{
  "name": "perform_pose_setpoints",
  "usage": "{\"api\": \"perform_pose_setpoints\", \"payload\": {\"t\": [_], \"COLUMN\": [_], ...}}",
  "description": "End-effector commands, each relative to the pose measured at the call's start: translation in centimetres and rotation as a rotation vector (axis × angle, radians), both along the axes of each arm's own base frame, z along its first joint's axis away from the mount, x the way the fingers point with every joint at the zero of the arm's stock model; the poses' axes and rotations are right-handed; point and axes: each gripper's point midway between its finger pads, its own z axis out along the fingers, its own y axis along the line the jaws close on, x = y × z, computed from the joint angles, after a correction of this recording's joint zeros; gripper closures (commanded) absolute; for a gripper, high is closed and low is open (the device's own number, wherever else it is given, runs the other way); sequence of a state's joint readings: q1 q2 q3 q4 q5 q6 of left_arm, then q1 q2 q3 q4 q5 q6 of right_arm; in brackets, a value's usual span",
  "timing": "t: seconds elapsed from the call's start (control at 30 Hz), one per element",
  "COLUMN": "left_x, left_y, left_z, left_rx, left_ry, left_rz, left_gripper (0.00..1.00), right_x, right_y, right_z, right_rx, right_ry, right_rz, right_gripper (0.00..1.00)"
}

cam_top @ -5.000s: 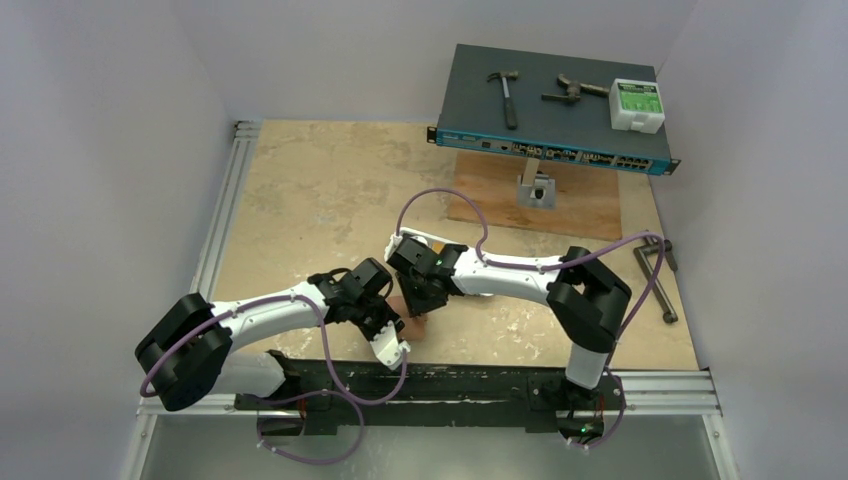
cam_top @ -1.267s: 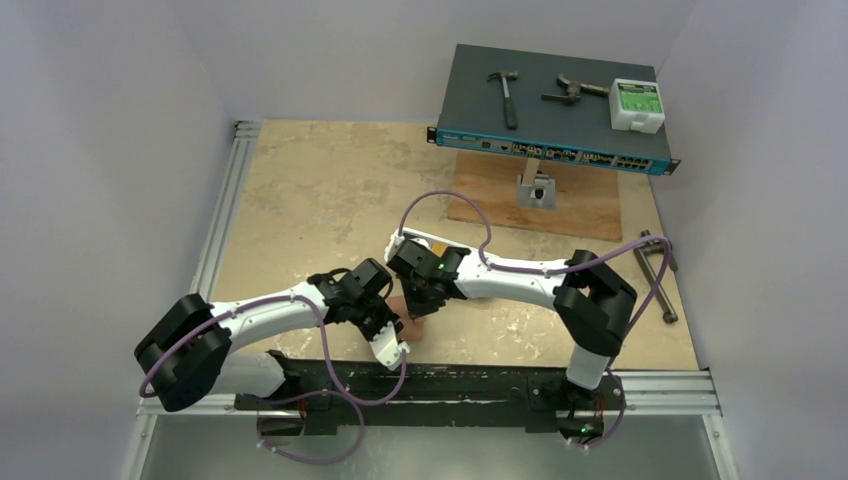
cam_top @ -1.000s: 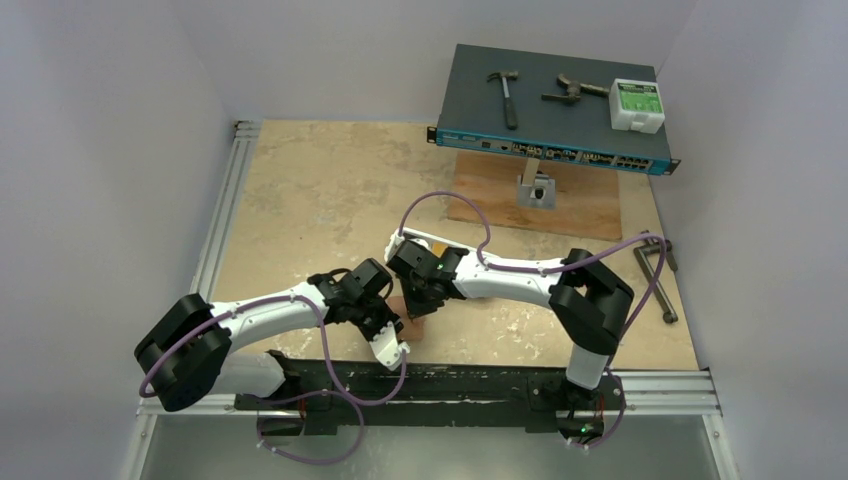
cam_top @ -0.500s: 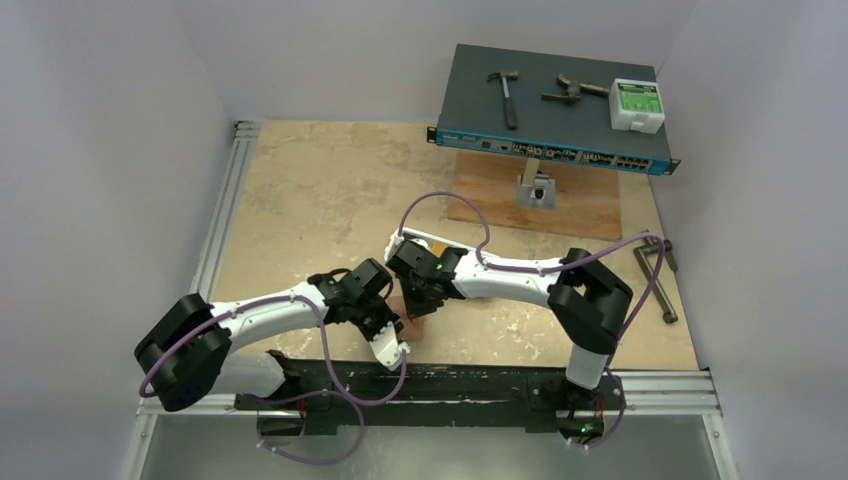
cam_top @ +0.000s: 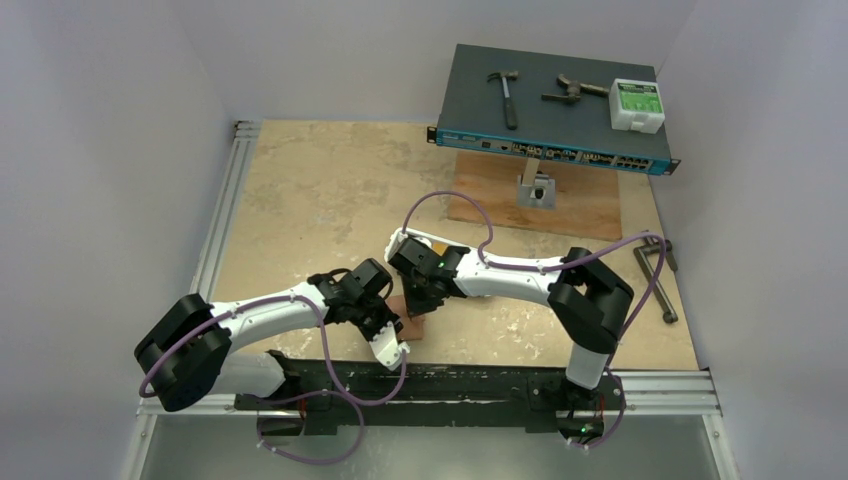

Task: Put the credit cards into the card holder
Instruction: Close the card holder at the center of the board.

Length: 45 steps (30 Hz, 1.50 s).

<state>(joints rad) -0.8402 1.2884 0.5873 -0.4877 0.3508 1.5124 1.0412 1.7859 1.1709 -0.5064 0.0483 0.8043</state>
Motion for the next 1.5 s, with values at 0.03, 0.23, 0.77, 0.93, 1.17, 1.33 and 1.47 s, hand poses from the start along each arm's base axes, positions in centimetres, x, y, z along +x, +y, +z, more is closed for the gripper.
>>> {"api": "perform_pose_setpoints", "payload": {"t": [0.03,0.23,0.77,0.93,1.17,1.33,1.47], "left_x": [-1.6,-1.6,-1.6,-1.6,-1.3,-1.0,-0.9], "left_y": [0.1,0.2,-0.1,-0.1,-0.3,-0.5,-0.4], "left_z": [-0.2,-0.2,-0.1,-0.1,0.0,0.2,-0.1], "left_rx": [0.011,0.015,0.013,0.016,0.010,0.002,0.007], "left_ry": [0.054,0.053,0.055,0.056,0.047,0.041,0.037], "left_rz": [-0.047,-0.049,-0.056,-0.055,-0.043,-0.022,-0.013], "left_gripper": [0.78,0.78,0.79,0.78,0.79,0.80,0.80], "right_x": [1.4,1.6,2.0,1.2,0.1,-0.8,-1.8], "right_y": [0.0,0.1,0.3,-0.2,-0.9,-1.2,-1.1], "right_z": [0.6,0.6,0.5,-0.5,-1.4,-2.1,-2.4], "right_rx": [0.028,0.032,0.043,0.024,-0.016,-0.043,-0.043], "right_ry": [-0.049,-0.054,-0.051,-0.029,0.004,0.026,0.039], "right_rz": [-0.044,-0.049,-0.043,-0.006,0.044,0.070,0.082], "right_gripper": [1.00,1.00,1.00,1.00,1.00,1.00,1.00]}}
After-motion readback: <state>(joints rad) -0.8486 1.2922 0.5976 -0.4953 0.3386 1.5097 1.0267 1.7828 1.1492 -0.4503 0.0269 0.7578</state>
